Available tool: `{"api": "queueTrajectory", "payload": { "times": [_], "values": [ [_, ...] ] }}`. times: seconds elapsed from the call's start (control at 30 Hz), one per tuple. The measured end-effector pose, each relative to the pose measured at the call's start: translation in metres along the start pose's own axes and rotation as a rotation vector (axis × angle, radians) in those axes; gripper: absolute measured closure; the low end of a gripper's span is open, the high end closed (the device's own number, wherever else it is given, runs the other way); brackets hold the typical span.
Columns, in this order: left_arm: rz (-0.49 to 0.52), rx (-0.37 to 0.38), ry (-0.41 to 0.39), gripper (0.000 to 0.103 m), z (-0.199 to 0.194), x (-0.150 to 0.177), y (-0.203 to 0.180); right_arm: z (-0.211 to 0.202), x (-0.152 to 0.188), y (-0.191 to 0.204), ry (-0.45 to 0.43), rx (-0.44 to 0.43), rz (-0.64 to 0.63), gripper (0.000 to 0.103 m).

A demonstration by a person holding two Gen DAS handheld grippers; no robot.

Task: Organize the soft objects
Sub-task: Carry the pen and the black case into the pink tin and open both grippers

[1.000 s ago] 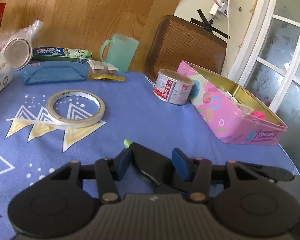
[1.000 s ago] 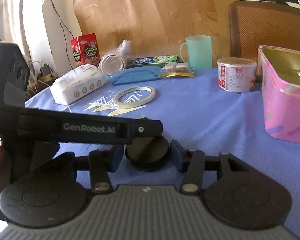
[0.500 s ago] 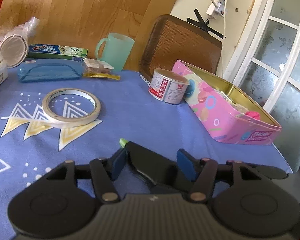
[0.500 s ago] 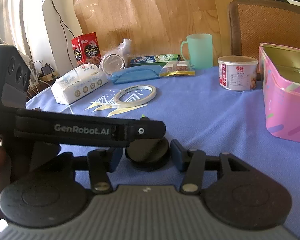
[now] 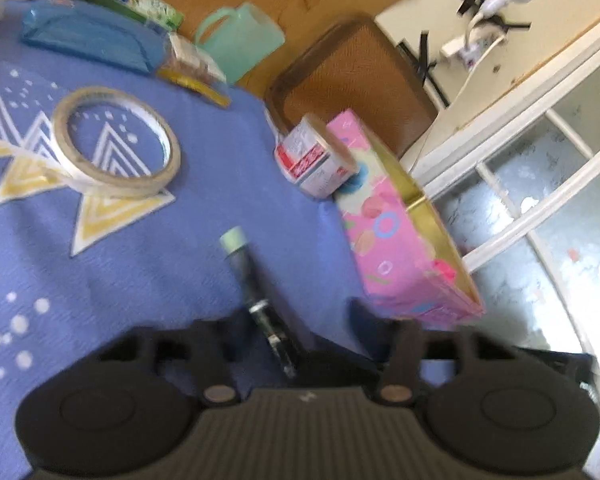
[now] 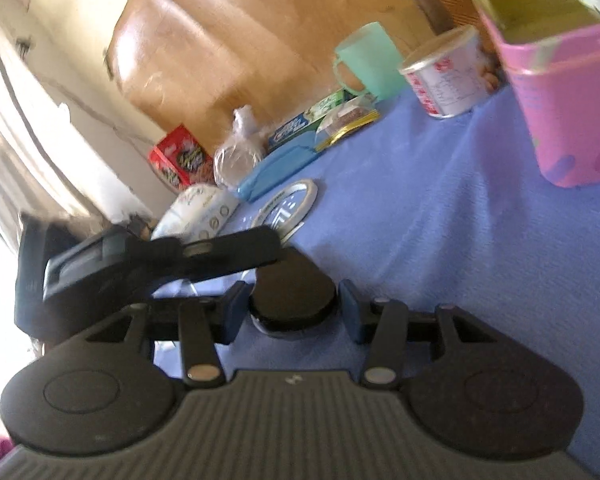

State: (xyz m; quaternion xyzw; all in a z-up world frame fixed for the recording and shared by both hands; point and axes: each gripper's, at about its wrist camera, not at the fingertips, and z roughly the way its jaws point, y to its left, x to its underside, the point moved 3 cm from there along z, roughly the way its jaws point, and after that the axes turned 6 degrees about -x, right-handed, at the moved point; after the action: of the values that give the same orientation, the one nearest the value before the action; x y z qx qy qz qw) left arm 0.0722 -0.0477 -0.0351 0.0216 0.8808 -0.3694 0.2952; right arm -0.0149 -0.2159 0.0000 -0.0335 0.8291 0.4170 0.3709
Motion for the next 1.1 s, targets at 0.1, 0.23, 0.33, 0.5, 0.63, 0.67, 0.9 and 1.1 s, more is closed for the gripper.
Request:
{"api": "queueTrajectory", "payload": {
  "times": [0.1,0.23,0.33,0.5,0.63,0.67,0.9,1.1],
  "values": [
    [0.011,0.025,-0.023,0.083,0.004,0.005,0.006,0.005,0.005,0.015,0.013,0.057,-0.123,0.051],
    [-0.004,0.029,-0.033,0.084,0.001,0.007,0.009,0.012,0.009,0.026,0.021,0.109,-0.220,0.051],
    [-0.002,0.030,-0.034,0.084,0.000,0.007,0.009,0.010,0.008,0.021,0.021,0.104,-0.216,0.051],
    [-0.003,0.031,-0.035,0.084,-0.001,0.007,0.009,0.009,0.007,0.019,0.025,0.112,-0.223,0.051],
    [-0.003,0.032,-0.034,0.084,0.000,0.007,0.010,0.010,0.007,0.020,0.024,0.114,-0.224,0.051],
    [-0.003,0.032,-0.034,0.084,-0.001,0.008,0.010,0.010,0.007,0.020,0.024,0.114,-0.224,0.051],
    [0.034,0.013,-0.032,0.083,-0.004,0.003,-0.005,0.001,0.005,0.023,-0.009,0.113,-0.233,0.051],
    [0.156,0.049,-0.047,0.083,0.010,-0.022,-0.070,-0.042,-0.024,0.021,-0.145,0.143,-0.266,0.051]
  ]
}}
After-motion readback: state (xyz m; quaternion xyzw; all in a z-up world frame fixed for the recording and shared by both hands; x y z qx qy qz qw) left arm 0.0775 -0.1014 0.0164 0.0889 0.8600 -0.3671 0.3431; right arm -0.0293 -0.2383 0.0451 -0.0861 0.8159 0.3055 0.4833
